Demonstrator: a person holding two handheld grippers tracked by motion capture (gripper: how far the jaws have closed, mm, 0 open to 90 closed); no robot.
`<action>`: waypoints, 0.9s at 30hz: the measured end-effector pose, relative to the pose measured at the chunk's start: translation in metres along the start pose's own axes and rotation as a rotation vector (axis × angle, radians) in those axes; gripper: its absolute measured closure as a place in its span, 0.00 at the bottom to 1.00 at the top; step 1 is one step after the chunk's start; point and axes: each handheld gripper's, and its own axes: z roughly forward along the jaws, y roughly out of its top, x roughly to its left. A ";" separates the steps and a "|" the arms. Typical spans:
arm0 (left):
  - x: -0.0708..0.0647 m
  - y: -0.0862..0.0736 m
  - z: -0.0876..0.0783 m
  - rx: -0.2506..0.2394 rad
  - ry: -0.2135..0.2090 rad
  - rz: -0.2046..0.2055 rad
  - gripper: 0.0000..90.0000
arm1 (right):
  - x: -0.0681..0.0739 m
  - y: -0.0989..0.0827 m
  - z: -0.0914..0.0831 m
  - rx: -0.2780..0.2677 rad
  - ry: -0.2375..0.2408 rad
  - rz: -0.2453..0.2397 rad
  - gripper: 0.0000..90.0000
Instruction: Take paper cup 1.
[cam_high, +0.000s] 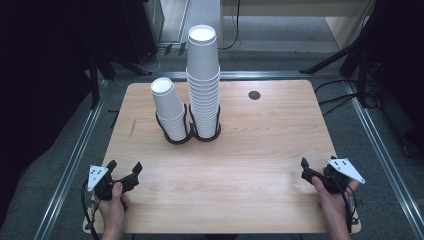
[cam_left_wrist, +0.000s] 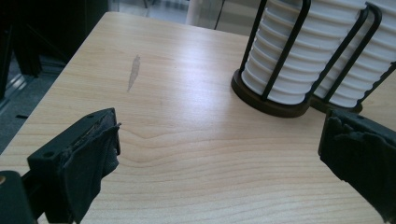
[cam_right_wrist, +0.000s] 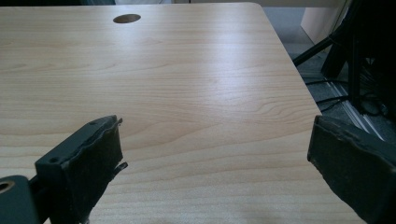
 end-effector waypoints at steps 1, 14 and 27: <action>-0.001 0.000 0.000 0.002 -0.002 0.010 0.00 | 0.000 0.000 0.000 -0.003 -0.005 -0.005 0.03; -0.007 0.000 0.006 0.028 -0.024 0.066 0.00 | 0.009 0.006 -0.002 -0.025 -0.020 -0.038 0.03; -0.008 0.002 0.009 0.050 -0.024 0.078 0.00 | 0.036 0.037 -0.023 -0.051 0.011 -0.066 0.03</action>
